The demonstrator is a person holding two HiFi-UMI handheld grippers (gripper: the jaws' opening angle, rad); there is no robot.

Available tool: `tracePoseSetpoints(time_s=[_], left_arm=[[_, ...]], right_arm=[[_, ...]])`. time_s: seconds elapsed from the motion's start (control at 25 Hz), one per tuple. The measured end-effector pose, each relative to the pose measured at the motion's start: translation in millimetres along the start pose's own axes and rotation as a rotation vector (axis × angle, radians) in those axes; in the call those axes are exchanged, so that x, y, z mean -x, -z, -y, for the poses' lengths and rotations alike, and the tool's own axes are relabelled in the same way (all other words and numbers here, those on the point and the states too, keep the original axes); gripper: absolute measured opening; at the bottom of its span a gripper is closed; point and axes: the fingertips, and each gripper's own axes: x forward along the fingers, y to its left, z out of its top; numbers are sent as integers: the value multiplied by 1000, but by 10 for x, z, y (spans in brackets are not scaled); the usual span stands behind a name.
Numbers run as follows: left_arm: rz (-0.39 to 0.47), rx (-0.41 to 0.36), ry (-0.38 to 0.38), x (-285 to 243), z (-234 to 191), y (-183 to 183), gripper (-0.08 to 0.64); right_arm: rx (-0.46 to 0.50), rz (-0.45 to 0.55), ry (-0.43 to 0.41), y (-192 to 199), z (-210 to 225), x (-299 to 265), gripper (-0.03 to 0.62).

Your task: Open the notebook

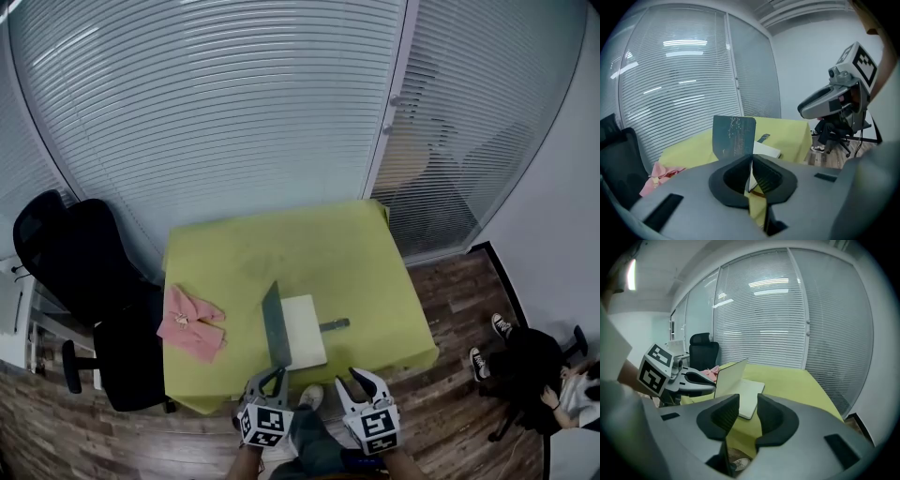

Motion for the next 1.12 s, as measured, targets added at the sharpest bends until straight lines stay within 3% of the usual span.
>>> tracePoseSetpoints(time_s=[1.12], left_arm=[[4, 237, -103, 327, -483, 328, 46]], right_arm=[[-7, -2, -12, -5, -116, -79, 132]])
